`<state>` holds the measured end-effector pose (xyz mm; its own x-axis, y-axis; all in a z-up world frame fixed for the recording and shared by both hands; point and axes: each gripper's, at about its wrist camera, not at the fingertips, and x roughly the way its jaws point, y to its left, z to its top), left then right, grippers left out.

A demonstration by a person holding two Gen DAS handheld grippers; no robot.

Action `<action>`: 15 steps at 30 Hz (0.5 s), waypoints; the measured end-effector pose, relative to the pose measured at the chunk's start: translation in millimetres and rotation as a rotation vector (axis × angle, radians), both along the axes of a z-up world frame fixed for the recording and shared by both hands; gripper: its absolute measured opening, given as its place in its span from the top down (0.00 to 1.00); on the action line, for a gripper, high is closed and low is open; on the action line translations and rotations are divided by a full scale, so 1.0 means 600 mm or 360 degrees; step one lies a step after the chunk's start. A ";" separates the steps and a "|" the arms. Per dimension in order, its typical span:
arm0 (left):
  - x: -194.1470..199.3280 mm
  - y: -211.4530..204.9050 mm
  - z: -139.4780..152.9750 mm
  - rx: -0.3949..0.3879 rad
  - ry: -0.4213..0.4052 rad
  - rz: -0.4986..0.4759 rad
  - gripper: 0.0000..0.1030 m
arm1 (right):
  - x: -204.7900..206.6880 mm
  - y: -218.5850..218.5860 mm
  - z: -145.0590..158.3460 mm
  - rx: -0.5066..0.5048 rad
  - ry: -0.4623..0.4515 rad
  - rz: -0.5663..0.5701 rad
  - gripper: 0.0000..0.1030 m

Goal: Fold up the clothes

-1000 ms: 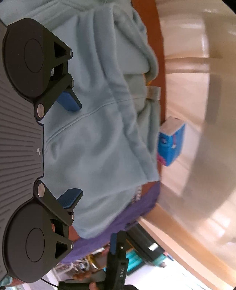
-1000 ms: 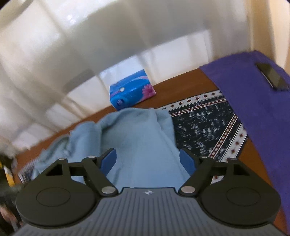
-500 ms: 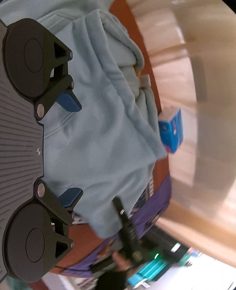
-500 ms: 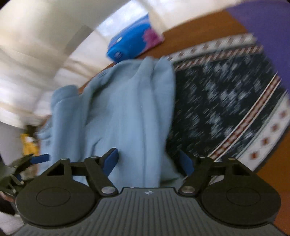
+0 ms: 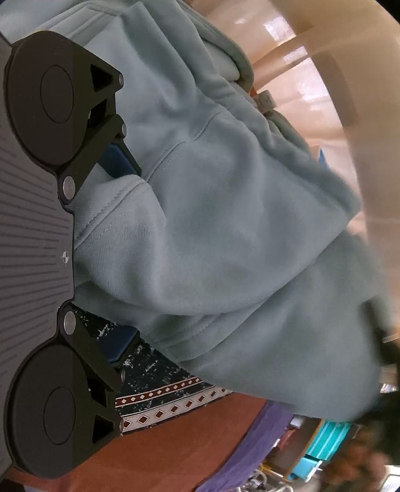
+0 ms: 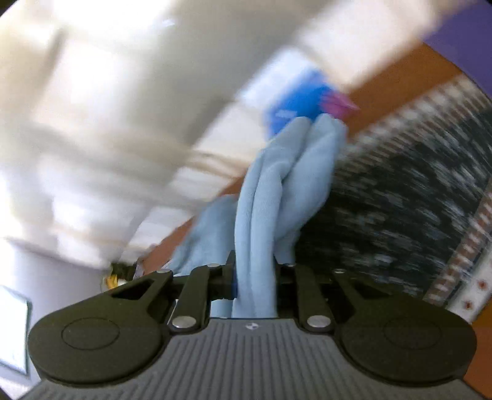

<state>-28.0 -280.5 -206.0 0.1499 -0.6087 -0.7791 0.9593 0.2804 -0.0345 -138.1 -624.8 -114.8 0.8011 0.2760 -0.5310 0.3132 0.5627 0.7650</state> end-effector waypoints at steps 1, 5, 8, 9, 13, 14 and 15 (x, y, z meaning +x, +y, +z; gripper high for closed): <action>-0.002 0.004 -0.001 -0.0011 -0.0012 -0.0004 0.00 | 0.017 0.023 0.026 -0.0050 -0.0023 0.0058 0.83; -0.003 0.021 -0.003 -0.0071 -0.0016 0.0004 0.00 | 0.096 0.124 0.109 -0.0240 -0.0069 0.0331 0.83; 0.001 0.033 -0.003 -0.0113 0.0009 0.0008 0.00 | 0.163 0.207 0.137 -0.0381 -0.0029 0.0563 0.83; 0.002 0.037 -0.002 -0.0124 0.0015 0.0007 0.00 | 0.185 0.233 0.142 -0.0423 -0.0011 0.0630 0.83; 0.006 0.053 0.004 -0.0163 0.0039 0.0013 0.00 | 0.263 0.310 0.124 -0.0502 0.0091 0.0792 0.83; 0.006 0.058 0.009 -0.0164 0.0045 0.0017 0.01 | 0.281 0.324 0.115 -0.0513 0.0120 0.0812 0.83; 0.006 0.068 0.017 -0.0171 0.0063 0.0029 0.03 | 0.294 0.338 0.106 -0.0525 0.0149 0.0828 0.83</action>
